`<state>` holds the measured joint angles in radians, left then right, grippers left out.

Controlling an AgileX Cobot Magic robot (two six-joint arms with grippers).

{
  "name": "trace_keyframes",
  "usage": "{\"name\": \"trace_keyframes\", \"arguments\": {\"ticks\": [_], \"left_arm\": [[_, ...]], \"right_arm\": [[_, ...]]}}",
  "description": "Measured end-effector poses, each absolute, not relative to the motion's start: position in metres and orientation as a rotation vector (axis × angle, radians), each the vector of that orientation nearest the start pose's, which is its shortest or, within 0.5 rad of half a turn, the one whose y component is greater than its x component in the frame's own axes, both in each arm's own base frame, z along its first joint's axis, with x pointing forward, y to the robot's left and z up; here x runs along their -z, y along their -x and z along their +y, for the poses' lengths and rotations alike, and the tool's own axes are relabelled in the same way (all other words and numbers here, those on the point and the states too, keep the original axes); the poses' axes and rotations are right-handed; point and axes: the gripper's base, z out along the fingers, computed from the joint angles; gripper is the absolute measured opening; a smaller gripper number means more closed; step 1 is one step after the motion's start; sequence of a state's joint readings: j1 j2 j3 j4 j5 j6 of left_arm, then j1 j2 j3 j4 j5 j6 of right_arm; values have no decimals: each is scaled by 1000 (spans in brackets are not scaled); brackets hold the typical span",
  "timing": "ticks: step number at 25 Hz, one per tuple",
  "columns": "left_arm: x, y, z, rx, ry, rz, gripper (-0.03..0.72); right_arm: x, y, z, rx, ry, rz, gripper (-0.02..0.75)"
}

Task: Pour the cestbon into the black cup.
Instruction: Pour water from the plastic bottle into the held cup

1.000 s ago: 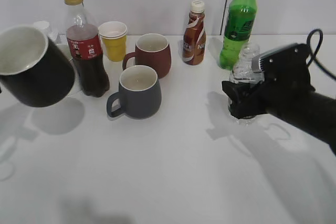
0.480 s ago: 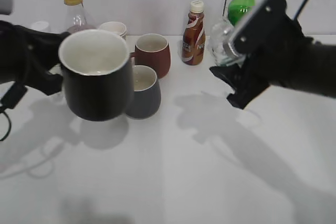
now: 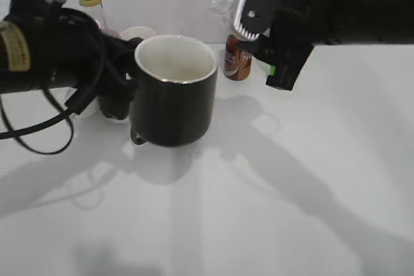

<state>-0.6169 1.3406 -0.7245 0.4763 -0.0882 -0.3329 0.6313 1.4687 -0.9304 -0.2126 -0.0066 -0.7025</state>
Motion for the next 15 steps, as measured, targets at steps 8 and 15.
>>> {"name": "trace_keyframes", "arguments": {"ticks": [8, 15], "left_arm": [[-260, -233, -175, 355, -785, 1883, 52], [-261, -224, -187, 407, -815, 1859, 52]], "right_arm": [[-293, -260, 206, 340, 1615, 1226, 505], [-297, -262, 206, 485, 1733, 1056, 505]]}}
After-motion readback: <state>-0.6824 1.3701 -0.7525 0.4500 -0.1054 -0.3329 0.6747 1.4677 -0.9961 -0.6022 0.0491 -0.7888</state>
